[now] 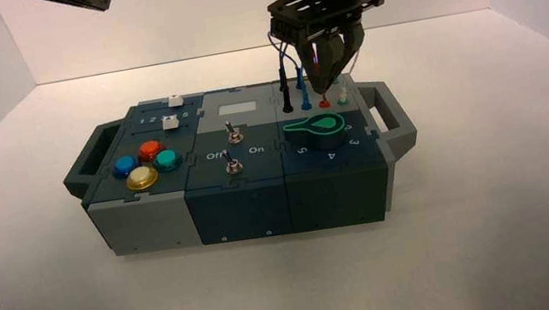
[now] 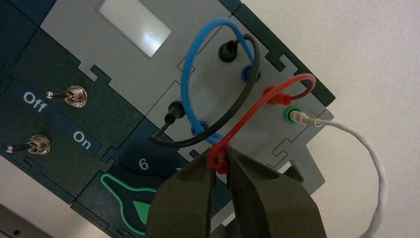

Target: Insert the red wire.

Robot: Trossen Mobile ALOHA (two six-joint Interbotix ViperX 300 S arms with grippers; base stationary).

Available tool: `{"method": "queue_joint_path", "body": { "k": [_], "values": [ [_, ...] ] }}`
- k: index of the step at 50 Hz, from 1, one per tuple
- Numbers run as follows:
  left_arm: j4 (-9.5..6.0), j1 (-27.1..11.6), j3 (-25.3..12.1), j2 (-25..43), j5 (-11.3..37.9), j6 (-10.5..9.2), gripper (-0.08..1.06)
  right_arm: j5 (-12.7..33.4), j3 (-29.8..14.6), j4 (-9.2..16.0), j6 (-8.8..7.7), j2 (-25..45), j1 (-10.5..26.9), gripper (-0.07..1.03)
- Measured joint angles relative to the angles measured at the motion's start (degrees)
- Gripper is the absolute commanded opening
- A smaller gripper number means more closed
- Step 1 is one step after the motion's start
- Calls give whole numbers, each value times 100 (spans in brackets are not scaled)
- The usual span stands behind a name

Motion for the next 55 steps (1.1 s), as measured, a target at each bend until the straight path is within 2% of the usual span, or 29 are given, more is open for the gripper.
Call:
{"method": "queue_joint_path", "body": {
  "k": [55],
  "values": [
    [-9,0,0,9,0,0,-3,-44,9,-9,0,-123,0,-2]
  ]
}}
